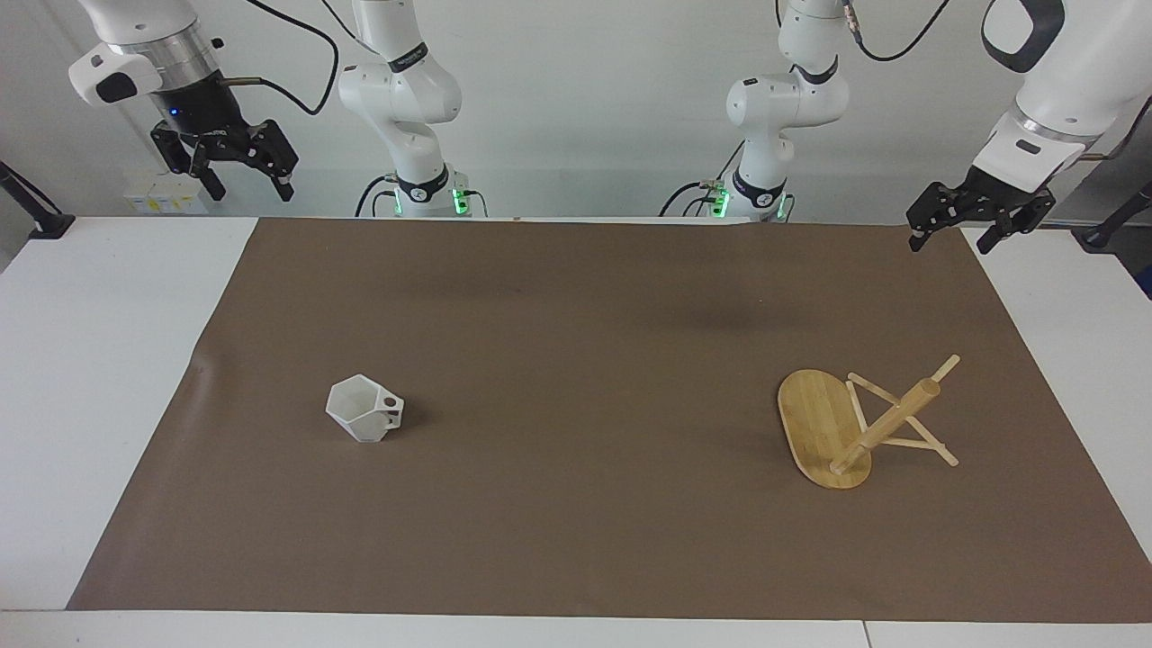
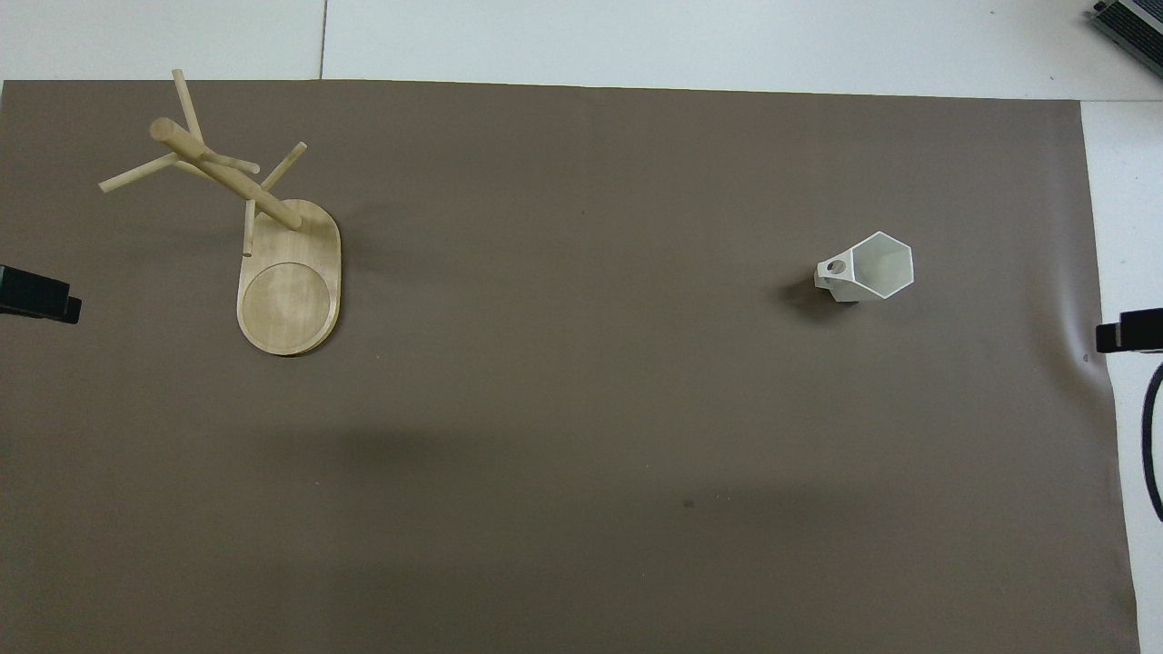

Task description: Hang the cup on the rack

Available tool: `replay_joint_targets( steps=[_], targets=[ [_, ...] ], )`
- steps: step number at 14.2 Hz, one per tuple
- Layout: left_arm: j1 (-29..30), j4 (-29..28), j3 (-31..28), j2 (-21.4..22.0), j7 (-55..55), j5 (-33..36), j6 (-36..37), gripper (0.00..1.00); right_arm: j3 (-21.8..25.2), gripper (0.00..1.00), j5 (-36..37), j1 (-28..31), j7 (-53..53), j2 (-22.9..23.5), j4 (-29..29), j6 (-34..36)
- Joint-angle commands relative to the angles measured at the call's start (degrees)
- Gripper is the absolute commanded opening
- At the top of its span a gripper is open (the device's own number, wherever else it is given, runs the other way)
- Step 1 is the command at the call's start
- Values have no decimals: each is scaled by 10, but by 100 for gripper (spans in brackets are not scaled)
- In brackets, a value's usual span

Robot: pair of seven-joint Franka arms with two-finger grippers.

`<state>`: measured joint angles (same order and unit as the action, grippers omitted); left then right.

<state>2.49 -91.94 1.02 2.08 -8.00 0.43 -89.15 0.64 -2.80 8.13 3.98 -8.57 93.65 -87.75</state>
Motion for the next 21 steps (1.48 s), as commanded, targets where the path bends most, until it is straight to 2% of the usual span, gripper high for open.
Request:
replay_joint_targets(
  steps=[1, 10, 13, 15, 17, 21],
  targets=[
    [-3, -10, -4, 11, 6, -5, 5, 100, -1, 100, 0, 5, 12, -12, 13, 3],
    [-3, -10, -4, 11, 5, -4, 6, 100, -8, 100, 0, -2, 16, -21, 32, -7],
    [2, -11, -6, 11, 5, -4, 5, 100, -8, 100, 1, -2, 22, -29, 58, -81],
    [2, -11, -6, 11, 6, -4, 4, 100, -8, 100, 0, -2, 72, -27, 68, -134],
    [1, -13, -4, 13, 5, -4, 10, 100, -8, 100, 0, -2, 81, -23, 112, -211],
    [1, -12, -5, 12, 11, -4, 16, 100, -8, 100, -5, -3, 75, 35, 145, -299]
  ],
)
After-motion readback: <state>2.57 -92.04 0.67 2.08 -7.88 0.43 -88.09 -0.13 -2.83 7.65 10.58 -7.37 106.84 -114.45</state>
